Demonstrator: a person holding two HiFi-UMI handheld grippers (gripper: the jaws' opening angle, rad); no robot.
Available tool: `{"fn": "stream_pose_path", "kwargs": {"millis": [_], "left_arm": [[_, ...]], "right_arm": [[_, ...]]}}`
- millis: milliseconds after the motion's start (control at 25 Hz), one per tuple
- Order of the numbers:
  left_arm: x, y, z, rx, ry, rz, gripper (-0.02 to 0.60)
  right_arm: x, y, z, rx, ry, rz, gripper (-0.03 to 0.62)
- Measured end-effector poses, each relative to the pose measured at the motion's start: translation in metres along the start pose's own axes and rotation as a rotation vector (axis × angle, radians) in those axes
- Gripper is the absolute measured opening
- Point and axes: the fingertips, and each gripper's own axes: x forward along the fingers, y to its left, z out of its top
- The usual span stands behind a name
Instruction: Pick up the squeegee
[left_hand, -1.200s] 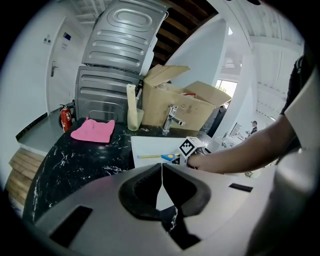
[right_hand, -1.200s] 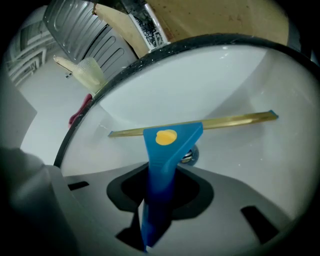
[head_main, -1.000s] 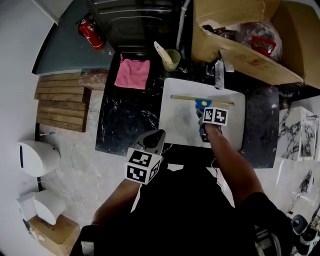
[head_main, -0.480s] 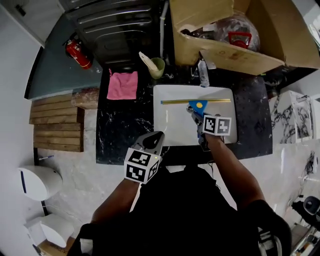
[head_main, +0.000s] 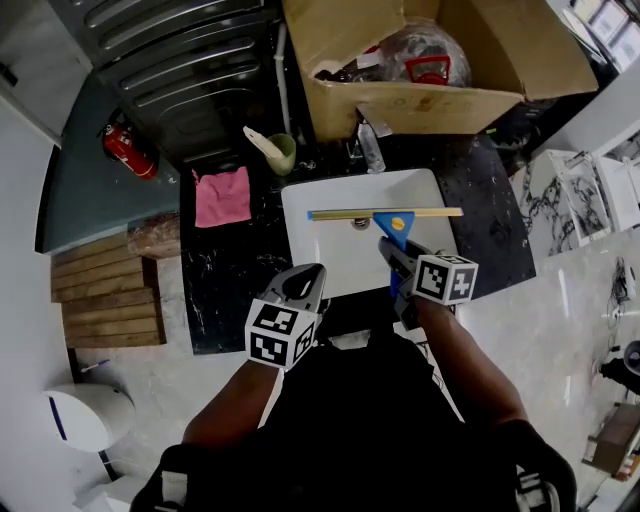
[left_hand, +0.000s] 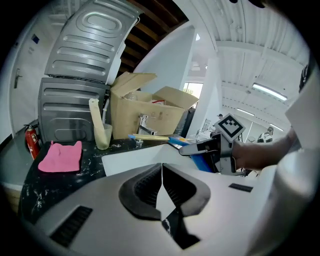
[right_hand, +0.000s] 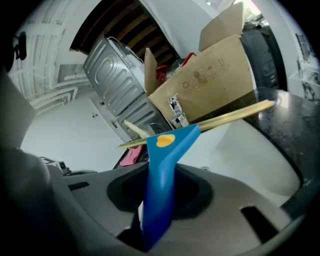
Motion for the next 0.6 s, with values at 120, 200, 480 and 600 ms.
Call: {"fn": "stream_pose_path", "kwargs": {"millis": [120, 200, 480, 600], "left_arm": [[0.007, -0.012, 0.004, 0.027, 0.006, -0.042, 0.017], [0.011, -0.019, 0.009, 0.042, 0.006, -0.065, 0.017], [0.004, -0.039, 0.04, 0.059, -0.076, -0.061, 0.017], [-0.001, -0.049, 0.048, 0.052, -0.113, -0.04, 0.017]], "right_arm": [[-0.024, 0.011, 0.009, 0.042, -0.061, 0.022, 0.109], [-0.038, 0.018, 0.015, 0.064, -0.094, 0.04, 0.109], [-0.075, 0.032, 0.024, 0.096, -0.156, 0.134, 0.109], [-0.089, 0.031, 0.027, 0.083, -0.175, 0.167, 0.109]]}}
